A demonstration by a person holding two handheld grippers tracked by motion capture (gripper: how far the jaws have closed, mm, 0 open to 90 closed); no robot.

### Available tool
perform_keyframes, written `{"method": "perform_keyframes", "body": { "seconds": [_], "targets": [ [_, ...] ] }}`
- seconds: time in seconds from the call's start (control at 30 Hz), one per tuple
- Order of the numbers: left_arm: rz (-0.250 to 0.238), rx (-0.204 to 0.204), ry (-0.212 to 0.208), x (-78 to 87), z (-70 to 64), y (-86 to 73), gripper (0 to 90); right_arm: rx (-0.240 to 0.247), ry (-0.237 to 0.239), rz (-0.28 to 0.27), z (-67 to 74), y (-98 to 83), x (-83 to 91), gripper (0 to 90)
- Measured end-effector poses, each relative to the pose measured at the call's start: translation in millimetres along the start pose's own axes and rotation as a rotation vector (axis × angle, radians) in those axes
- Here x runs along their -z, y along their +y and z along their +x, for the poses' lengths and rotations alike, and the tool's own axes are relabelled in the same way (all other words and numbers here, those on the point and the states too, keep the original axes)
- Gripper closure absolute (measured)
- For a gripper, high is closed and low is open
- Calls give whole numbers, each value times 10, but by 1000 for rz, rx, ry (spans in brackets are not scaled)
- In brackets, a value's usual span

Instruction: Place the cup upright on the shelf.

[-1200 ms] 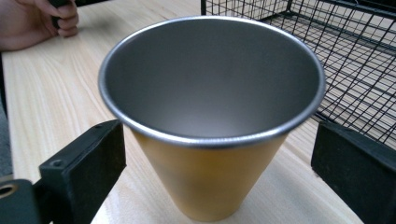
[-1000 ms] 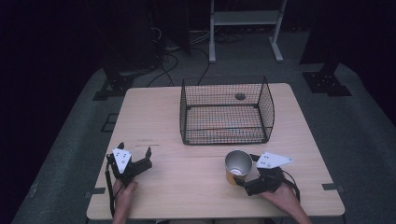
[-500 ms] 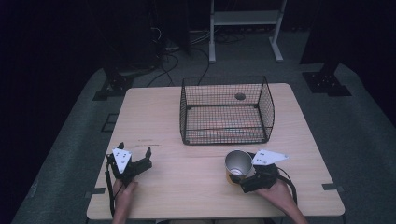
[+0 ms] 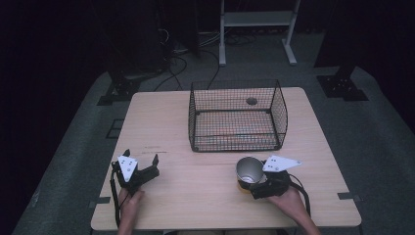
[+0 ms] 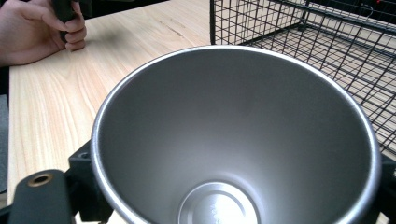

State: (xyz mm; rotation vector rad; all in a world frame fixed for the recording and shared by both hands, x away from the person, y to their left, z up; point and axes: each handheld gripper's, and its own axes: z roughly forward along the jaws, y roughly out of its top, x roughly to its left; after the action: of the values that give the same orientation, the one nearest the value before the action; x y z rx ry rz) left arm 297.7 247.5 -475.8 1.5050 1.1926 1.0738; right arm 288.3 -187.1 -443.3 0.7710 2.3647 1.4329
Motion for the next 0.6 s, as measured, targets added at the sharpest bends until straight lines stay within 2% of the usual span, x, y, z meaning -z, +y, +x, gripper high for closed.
{"method": "perform_keyframes", "body": {
  "seconds": [0.1,0.23,0.37,0.6],
  "targets": [
    [0,2,-1,-2,3,0,8,4,0,4,-4,4,11,128],
    [1,1,0,-1,1,0,8,-16,15,1,-46,23,42,129],
    [1,0,0,-2,0,0,8,0,7,14,-83,86,80,130],
    [1,-3,0,-4,-5,0,8,-7,45,10,-183,203,146,130]
  ]
}}
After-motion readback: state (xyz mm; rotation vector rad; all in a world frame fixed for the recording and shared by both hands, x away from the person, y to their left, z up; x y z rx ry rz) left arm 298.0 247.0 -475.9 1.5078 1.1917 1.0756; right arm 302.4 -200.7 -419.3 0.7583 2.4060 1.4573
